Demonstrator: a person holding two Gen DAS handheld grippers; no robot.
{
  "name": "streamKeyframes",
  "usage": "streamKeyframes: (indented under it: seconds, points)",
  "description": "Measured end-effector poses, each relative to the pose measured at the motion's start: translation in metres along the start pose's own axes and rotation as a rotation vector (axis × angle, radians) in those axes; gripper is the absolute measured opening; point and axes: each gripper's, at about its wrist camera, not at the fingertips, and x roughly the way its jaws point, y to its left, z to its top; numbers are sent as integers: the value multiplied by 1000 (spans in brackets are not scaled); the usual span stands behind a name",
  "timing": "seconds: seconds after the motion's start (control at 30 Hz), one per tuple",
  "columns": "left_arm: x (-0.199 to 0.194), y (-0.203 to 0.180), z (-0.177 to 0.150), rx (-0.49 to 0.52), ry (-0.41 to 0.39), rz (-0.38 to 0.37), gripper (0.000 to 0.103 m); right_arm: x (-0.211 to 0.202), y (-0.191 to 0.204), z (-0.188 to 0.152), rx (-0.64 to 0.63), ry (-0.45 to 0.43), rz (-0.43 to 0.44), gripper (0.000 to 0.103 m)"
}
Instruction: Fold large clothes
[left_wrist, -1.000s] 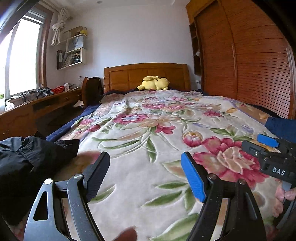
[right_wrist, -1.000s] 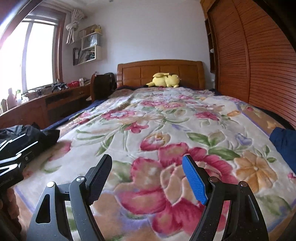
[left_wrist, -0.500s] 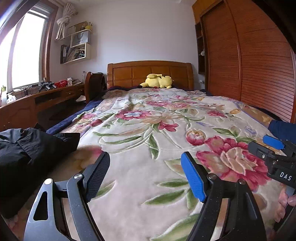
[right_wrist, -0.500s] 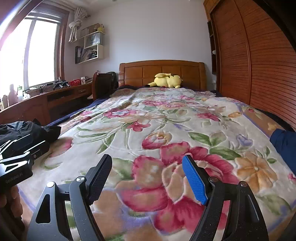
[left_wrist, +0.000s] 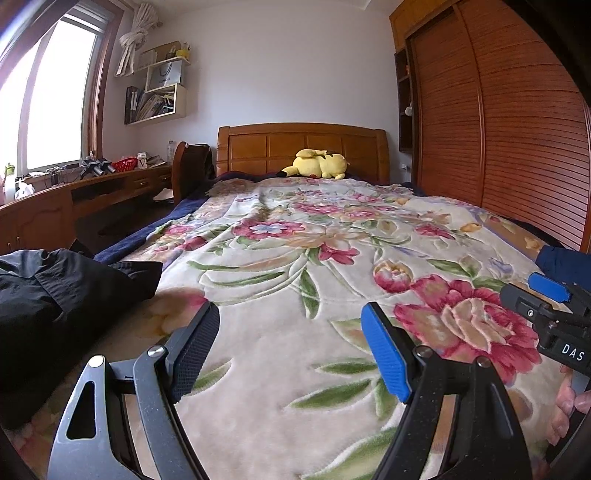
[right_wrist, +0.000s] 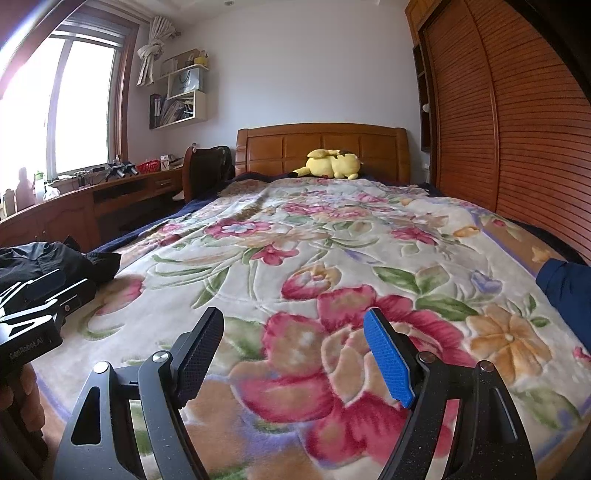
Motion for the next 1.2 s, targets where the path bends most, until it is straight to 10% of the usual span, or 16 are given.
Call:
streamKeyframes:
  seconds: [1.2]
  points:
    - [0,0,0,2,-4,1,80,0,-2,0,6,-4,12,80]
